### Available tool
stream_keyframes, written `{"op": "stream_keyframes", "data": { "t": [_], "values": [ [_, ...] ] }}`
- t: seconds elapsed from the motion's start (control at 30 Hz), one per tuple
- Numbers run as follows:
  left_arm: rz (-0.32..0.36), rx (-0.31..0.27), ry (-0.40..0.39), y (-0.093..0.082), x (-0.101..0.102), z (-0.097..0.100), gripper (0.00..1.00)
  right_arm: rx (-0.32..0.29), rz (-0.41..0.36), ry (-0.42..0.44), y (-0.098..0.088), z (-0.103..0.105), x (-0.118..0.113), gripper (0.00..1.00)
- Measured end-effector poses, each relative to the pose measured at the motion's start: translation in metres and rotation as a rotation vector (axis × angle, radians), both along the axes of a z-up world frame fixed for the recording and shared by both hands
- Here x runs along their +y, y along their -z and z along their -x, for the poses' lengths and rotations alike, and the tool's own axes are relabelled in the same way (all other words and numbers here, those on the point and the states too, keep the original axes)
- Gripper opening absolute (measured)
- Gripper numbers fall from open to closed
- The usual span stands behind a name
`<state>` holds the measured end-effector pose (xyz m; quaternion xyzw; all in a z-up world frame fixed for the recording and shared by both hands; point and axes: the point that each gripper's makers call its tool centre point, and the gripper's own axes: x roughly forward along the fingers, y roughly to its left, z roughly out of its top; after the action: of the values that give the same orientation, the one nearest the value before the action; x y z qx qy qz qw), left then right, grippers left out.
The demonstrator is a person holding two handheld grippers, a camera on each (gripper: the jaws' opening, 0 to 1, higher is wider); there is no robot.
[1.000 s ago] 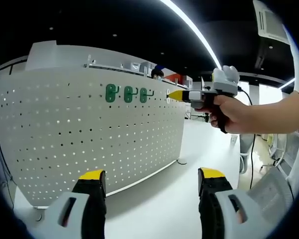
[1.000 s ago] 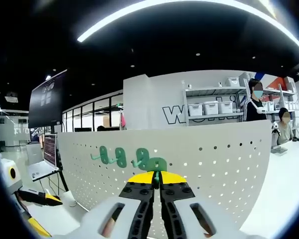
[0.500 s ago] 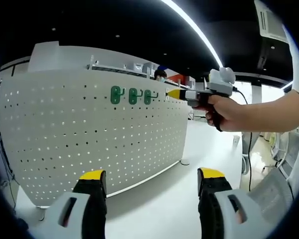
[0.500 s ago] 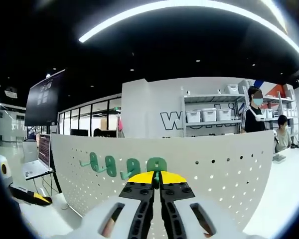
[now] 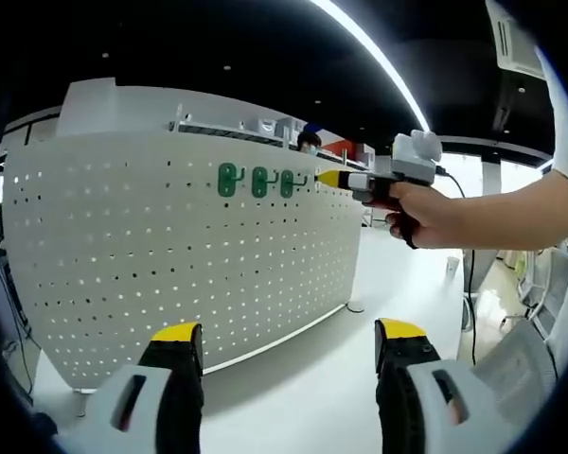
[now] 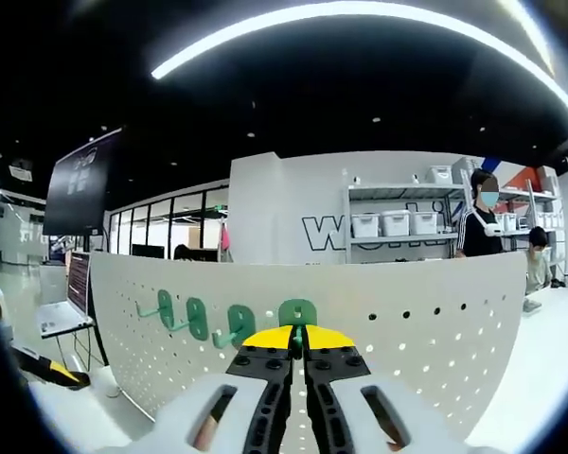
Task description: Insert the hook assembly into the mounting plate slot until the hook locks in place.
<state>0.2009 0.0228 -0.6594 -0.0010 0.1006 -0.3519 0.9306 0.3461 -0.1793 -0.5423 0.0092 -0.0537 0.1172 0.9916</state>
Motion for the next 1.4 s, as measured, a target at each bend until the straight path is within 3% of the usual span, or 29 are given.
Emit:
{"op": "stream_keyframes", "data": {
  "t": [0.77, 1.4],
  "values": [
    [-0.007, 0.01, -0.022, 0.002, 0.01, -0.004, 0.75, 0.017, -0.004, -0.006, 0.007, -0.012, 0.003, 0.0],
    [-0.002, 0.009, -0.049, -0.001, 0.021, -0.007, 0.74, 0.003, 0.001, 0.087, 0.009, -0.016, 0.003, 0.01]
  ]
}}
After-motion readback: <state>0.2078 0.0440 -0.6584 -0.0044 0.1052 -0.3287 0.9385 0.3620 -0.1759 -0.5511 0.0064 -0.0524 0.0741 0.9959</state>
